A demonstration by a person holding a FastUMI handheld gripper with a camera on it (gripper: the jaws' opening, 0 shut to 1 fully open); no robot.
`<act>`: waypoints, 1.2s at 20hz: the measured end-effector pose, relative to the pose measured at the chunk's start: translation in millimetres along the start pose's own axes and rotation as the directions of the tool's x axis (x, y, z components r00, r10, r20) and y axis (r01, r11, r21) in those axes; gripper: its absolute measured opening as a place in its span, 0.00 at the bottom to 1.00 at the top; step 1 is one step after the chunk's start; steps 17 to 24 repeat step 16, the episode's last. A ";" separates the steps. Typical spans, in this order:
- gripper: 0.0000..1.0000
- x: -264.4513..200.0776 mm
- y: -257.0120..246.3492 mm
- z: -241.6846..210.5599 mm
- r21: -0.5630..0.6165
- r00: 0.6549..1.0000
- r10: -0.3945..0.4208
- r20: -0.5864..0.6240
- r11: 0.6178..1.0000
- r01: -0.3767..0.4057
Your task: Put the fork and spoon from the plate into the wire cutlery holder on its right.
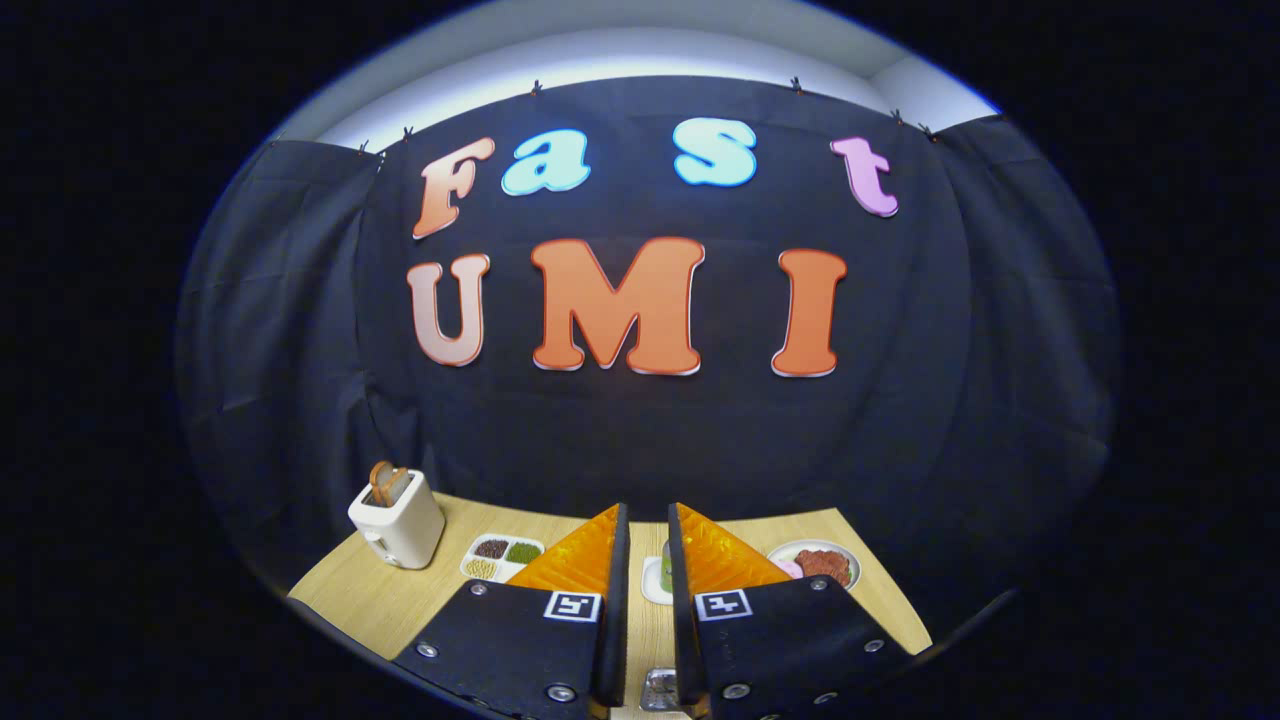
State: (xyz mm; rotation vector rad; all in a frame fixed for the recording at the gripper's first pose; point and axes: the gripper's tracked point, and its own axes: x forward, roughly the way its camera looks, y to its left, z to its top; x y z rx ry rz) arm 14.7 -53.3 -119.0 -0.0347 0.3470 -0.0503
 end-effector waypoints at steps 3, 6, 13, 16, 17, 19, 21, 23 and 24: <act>0.23 -9.3 13.7 8.6 0.009 0.999 0.026 0.032 1.000 -0.026; 0.36 -14.6 21.2 26.1 -0.011 0.995 0.036 0.097 0.999 -0.035; 0.86 -23.6 32.1 58.5 0.003 0.979 0.043 0.197 0.999 -0.045; 0.95 -25.9 32.0 62.8 -0.006 0.975 0.032 0.218 0.999 -0.032; 0.95 -25.9 32.0 62.8 -0.006 0.975 0.032 0.218 0.999 -0.032; 0.95 -25.9 32.0 62.8 -0.006 0.975 0.032 0.218 0.999 -0.032; 0.95 -25.9 32.0 62.8 -0.006 0.975 0.032 0.218 0.999 -0.032; 0.95 -25.9 32.0 62.8 -0.006 0.975 0.032 0.218 0.999 -0.032; 0.95 -25.9 32.0 62.8 -0.006 0.975 0.032 0.218 0.999 -0.032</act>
